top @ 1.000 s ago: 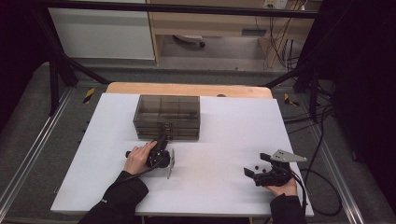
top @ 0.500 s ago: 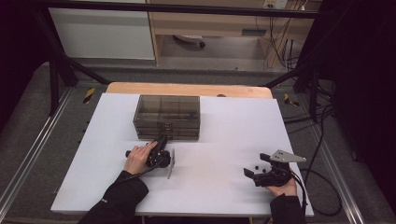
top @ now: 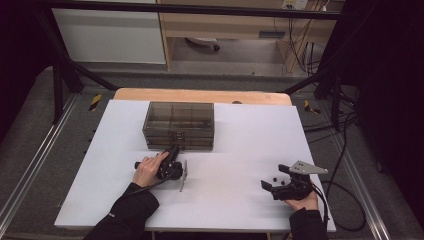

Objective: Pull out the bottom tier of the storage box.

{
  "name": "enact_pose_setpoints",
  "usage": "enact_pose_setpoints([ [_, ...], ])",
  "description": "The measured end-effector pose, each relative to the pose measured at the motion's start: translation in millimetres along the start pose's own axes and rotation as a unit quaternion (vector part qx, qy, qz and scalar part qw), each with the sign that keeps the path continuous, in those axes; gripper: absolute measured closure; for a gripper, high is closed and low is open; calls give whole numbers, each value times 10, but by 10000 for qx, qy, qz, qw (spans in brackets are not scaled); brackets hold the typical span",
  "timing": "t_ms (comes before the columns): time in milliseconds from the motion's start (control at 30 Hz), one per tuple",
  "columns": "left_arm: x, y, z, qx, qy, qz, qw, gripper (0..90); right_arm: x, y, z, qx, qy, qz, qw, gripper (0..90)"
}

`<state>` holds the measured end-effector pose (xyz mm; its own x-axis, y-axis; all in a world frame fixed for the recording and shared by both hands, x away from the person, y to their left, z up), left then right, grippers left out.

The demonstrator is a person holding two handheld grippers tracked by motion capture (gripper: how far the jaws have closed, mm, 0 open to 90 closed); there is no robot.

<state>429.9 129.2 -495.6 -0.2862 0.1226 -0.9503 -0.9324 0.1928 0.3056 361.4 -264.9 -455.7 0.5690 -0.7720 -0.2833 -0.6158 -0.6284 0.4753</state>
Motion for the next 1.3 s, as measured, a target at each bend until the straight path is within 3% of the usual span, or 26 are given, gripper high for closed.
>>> enact_pose_setpoints([
  [1300,41,93,-25,-6,9,-44,10000,686,-5,-19,13,-63,-15,3,10000,7],
])
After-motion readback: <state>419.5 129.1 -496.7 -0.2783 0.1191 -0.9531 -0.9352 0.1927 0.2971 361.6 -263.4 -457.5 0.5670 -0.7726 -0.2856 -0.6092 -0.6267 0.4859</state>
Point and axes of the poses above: each handheld gripper's, and its own axes: y roughly backward along the jaws, z roughly out of its underside, x roughly to its right, the point moved 2 cm from there along -y, roughly forward along the jaws, and after that the axes turned 8 degrees about -y, right-handed, at the moved point
